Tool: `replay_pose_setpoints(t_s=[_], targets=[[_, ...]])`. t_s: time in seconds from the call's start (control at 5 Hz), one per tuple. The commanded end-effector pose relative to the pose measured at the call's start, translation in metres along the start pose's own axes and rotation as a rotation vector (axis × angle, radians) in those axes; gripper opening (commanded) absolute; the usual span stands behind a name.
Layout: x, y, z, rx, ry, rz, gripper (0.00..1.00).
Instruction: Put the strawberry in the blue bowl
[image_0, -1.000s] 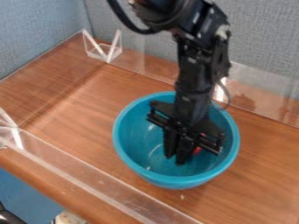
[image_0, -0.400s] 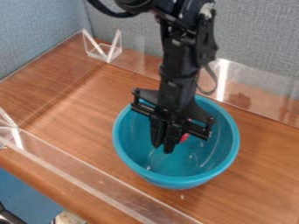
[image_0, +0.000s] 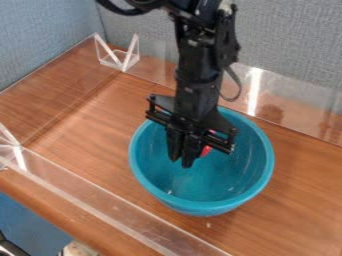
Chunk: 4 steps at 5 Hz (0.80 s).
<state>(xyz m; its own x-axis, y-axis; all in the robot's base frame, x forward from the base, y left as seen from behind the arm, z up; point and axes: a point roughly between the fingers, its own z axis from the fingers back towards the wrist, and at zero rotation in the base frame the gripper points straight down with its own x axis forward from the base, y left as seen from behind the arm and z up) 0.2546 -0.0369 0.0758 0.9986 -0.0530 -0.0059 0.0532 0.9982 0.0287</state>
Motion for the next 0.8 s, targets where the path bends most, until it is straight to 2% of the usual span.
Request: replay_pose_setpoints(t_s=[0.0,0.2,0.4,0.6], targets=[[0.015,0.006,0.024,0.006,-0.062,-0.024,0.00],[0.024,0.009,0.043,0.015,-0.085,-0.061,0.00],[0.038,0.012,0.045,0.024,-0.083,-0.092,0.00],[0.044,0.014,0.034,0.034,-0.070,-0.082,0.00]])
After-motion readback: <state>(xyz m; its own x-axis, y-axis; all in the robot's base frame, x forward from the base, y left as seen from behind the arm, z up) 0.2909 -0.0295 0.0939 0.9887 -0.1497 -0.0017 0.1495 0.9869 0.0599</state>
